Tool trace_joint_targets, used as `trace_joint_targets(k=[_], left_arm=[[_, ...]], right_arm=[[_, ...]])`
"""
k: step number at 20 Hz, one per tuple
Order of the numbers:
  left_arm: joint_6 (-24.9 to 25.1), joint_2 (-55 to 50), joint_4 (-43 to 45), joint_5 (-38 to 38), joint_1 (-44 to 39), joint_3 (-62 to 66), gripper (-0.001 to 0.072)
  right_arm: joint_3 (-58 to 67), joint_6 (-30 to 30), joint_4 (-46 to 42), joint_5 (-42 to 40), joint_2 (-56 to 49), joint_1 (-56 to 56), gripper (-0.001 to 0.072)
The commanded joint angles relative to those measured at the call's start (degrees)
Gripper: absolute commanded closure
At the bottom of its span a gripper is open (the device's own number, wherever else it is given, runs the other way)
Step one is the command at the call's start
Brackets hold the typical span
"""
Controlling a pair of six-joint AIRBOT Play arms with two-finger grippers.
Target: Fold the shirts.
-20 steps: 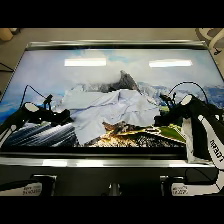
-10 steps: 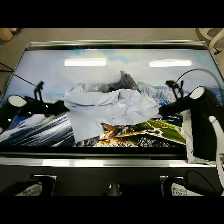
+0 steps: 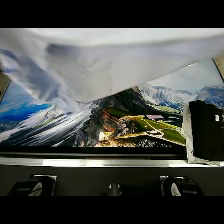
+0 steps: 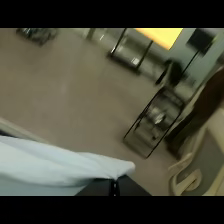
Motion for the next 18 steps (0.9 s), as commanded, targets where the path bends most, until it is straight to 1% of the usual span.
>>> trace_joint_targets(k=[1, 2, 3, 5, 7, 8, 10, 12, 14, 16, 18], left_arm=[[-4.02, 5.4, 1.07, 4.46, 0.04, 5.4, 0.0684], [-5.11, 5.44, 1.09, 4.07, 0.04, 5.4, 0.0684], [-5.16, 5.09, 1.07, 3.41, 0.04, 5.42, 0.0684], [-6.4, 4.11, 1.09, 1.55, 0.04, 5.42, 0.0684], [-6.62, 2.69, 1.38, -1.16, 0.04, 5.42, 0.0685], [-6.71, 1.62, 1.81, -3.19, 0.04, 5.42, 0.0684], [-9.92, -1.79, 5.68, -9.81, 0.04, 5.42, 0.0685], [-10.49, -7.17, 9.49, -17.94, 0.04, 5.4, 0.0683], [-10.16, -14.25, 10.78, -24.46, 0.04, 5.22, 0.0682], [-8.24, -21.73, 10.78, -26.97, -0.11, 3.34, 0.0682], [-8.26, -29.35, 10.73, -26.99, -0.52, -0.24, 0.0682]], right_arm=[[1.84, 5.88, -5.75, -1.22, 7.96, 0.0, 0.07], [1.84, 7.69, -7.21, 0.59, 7.67, 0.0, 0.07], [1.84, 8.11, -7.5, 1.55, 7.06, 0.0, 0.07], [1.84, 8.11, -7.5, 3.1, 5.7, 0.0, 0.07], [1.84, 8.11, -8.11, 5.22, 4.57, 0.0, 0.07], [1.84, 8.11, -9.27, 7.1, 3.69, 0.0, 0.07], [1.84, 8.07, -12.28, 12.59, 0.81, 0.0, 0.07], [1.81, 6.21, -13.94, 19.47, -4.52, 0.0, 0.0699], [1.77, 3.78, -13.92, 25.83, -12.46, 0.0, 0.0699], [1.55, 3.43, -13.88, 29.11, -22.58, 0.0, 0.07], [1.42, 3.41, -13.9, 28.98, -32.72, 0.02, 0.07]])
